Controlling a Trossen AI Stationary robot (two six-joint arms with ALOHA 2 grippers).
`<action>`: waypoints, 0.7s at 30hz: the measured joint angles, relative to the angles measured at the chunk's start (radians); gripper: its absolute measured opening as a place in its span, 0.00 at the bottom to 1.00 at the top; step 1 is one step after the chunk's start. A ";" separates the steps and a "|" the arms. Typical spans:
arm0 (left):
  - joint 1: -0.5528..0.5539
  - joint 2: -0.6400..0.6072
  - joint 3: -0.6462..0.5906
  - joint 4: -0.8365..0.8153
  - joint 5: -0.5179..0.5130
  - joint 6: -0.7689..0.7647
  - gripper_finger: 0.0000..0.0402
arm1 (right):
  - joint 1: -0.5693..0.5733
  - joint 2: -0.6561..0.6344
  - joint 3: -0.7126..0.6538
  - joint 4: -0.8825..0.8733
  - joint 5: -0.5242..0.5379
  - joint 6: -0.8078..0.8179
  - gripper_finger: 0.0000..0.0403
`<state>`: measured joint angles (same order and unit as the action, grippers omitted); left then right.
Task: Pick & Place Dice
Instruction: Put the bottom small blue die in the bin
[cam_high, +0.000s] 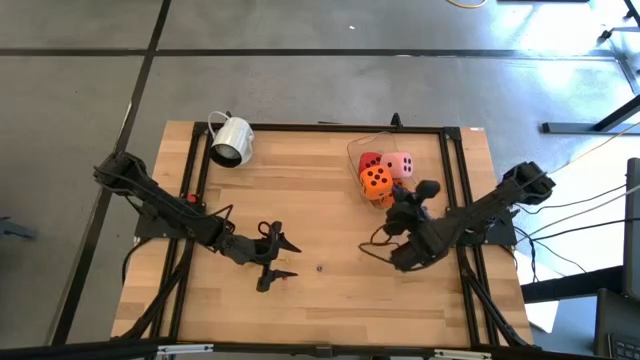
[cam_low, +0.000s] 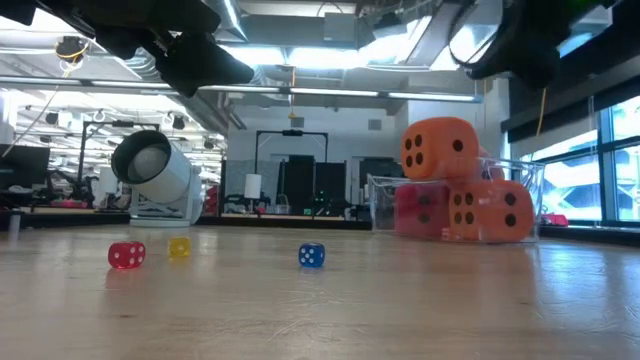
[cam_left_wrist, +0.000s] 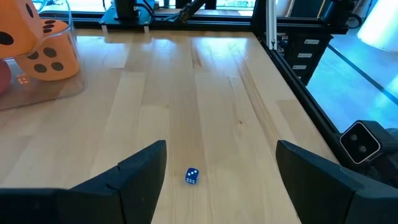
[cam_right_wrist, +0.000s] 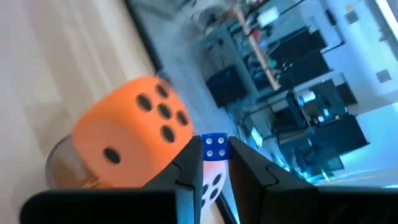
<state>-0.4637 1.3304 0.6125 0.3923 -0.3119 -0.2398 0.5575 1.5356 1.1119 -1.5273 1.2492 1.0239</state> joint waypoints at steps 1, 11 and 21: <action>0.000 0.000 0.000 0.000 0.000 0.000 0.73 | 0.013 -0.014 -0.012 -0.017 0.024 0.046 0.14; 0.000 0.000 0.000 -0.001 0.000 0.000 0.73 | 0.133 -0.313 -0.277 -0.001 0.079 0.346 0.14; 0.000 0.000 0.000 -0.001 -0.002 0.000 0.73 | 0.141 -0.461 -0.496 0.251 0.061 0.327 0.14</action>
<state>-0.4640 1.3304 0.6125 0.3912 -0.3134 -0.2394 0.6987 1.0744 0.6162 -1.2758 1.3098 1.3506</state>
